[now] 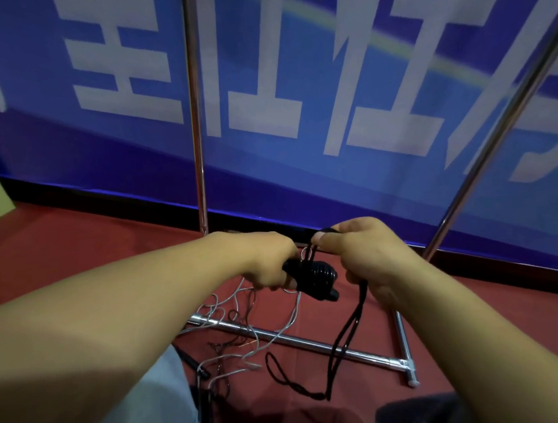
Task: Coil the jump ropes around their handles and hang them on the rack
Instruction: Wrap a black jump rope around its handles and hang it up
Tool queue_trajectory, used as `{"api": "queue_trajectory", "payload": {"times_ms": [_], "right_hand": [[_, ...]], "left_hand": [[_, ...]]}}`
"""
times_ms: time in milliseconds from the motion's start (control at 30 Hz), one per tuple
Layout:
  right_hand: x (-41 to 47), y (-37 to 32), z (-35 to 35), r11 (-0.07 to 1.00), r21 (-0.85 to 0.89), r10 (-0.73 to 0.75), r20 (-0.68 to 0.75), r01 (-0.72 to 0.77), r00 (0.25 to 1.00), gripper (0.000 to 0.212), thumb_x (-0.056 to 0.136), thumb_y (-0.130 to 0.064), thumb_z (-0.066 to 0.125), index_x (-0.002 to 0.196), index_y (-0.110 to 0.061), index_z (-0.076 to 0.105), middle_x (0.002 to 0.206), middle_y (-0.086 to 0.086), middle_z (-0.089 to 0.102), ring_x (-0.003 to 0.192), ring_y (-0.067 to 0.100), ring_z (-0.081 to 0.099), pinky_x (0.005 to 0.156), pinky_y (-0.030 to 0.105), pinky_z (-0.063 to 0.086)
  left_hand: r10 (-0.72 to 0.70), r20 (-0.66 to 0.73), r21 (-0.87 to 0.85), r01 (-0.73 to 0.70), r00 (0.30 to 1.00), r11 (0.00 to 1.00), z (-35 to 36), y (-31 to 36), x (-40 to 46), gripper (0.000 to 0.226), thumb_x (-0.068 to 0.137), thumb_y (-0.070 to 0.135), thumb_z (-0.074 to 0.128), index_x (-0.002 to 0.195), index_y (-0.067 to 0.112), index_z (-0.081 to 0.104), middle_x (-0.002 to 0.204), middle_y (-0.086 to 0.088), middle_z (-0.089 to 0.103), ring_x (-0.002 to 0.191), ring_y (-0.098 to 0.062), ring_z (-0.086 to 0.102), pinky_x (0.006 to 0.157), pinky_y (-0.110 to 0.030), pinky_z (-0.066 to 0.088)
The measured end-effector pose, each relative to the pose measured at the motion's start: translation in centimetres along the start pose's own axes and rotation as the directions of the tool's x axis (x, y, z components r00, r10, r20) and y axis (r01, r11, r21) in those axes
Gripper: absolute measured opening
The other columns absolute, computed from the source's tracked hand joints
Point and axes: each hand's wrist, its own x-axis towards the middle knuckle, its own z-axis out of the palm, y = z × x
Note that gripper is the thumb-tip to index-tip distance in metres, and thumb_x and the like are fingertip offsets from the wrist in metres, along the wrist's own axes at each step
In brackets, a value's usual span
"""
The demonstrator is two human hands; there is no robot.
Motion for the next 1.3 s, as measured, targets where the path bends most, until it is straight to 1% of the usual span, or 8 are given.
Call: {"api": "queue_trajectory", "payload": {"times_ms": [167,367,467,567,867,1067,1200,1300], "right_hand": [[1.4,1.1,0.1,0.999,-0.039,-0.025,-0.063,0.022,0.998,0.026,0.092,-0.022,0.070,0.081,0.001,0.067,0.046,-0.005,0.033,0.038,0.011,0.028,0.043,0.023,0.028],[2.4,1.1,-1.6,0.917,-0.386,-0.142,-0.087,0.098,0.986,0.041,0.092,-0.034,0.068,0.060,-0.010,0.062,0.036,-0.008,0.041,0.035,0.006,0.036,0.047,0.026,0.029],[2.7,1.4,-1.9,0.907,-0.408,-0.160,-0.100,0.106,0.982,0.036,0.091,-0.037,0.069,0.069,-0.009,0.070,0.057,0.002,0.062,0.055,0.013,0.053,0.055,0.029,0.038],[2.9,1.7,-2.2,0.924,-0.368,-0.151,-0.092,0.107,0.984,0.028,0.089,-0.039,0.072,0.076,-0.014,0.075,0.075,0.000,0.070,0.075,0.016,0.063,0.063,0.027,0.045],[3.1,1.5,-2.3,0.987,-0.085,-0.135,-0.010,0.134,0.991,0.015,0.086,-0.026,0.078,0.079,-0.012,0.076,0.077,0.001,0.074,0.075,0.011,0.066,0.071,0.025,0.050],[3.0,1.2,-3.4,0.986,0.073,-0.158,0.099,0.152,0.982,0.011,0.092,-0.017,0.070,0.082,-0.013,0.071,0.070,0.000,0.070,0.061,0.011,0.062,0.061,0.027,0.050],[2.8,1.2,-4.8,0.945,0.282,-0.232,0.212,0.167,0.949,0.020,0.089,0.011,0.058,0.084,-0.009,0.061,0.071,0.011,0.064,0.057,0.019,0.059,0.054,0.028,0.051],[2.8,1.6,-5.5,0.931,0.214,-0.345,0.239,0.297,0.908,0.037,0.087,0.015,0.054,0.076,-0.018,0.065,0.063,0.000,0.060,0.059,0.015,0.053,0.056,0.027,0.042]], "left_hand": [[0.042,-0.014,0.069,-0.041,0.999,0.997,0.0,1.5,-0.7,0.018,0.089,0.037,0.071,0.089,0.020,0.064,0.077,0.001,0.067,0.077,-0.026,0.067,0.064,-0.033,0.050],[0.145,-0.100,0.205,-0.122,0.984,0.971,-1.1,2.6,-2.5,0.023,0.091,0.044,0.067,0.098,0.023,0.060,0.082,0.007,0.058,0.079,-0.019,0.058,0.066,-0.032,0.044],[0.164,-0.115,0.204,-0.138,0.980,0.969,-1.4,2.6,-3.4,0.019,0.091,0.043,0.067,0.098,0.027,0.060,0.079,0.010,0.056,0.079,-0.018,0.058,0.067,-0.031,0.043],[0.201,-0.140,0.197,-0.172,0.970,0.965,-1.6,2.9,-4.1,0.014,0.092,0.042,0.067,0.098,0.031,0.061,0.074,0.012,0.053,0.075,-0.014,0.055,0.064,-0.029,0.038],[0.247,-0.267,0.324,-0.154,0.932,0.933,-3.0,2.9,-5.8,0.017,0.092,0.038,0.065,0.085,0.037,0.049,0.069,0.013,0.050,0.073,-0.012,0.049,0.068,-0.032,0.038],[0.245,-0.251,-0.081,-0.273,0.936,0.959,-3.3,2.2,-6.8,0.014,0.091,0.018,0.067,0.096,0.030,0.063,0.072,0.013,0.060,0.063,-0.004,0.053,0.060,-0.024,0.040],[0.295,-0.212,-0.505,-0.363,0.932,0.783,-3.5,2.0,-7.8,0.012,0.094,0.005,0.064,0.105,0.007,0.065,0.079,-0.003,0.056,0.069,-0.013,0.053,0.067,-0.030,0.044],[0.291,-0.271,-0.650,-0.397,0.918,0.648,-3.7,2.1,-7.8,0.017,0.096,0.000,0.061,0.112,-0.003,0.062,0.080,-0.003,0.061,0.068,-0.015,0.059,0.071,-0.029,0.050]]}}
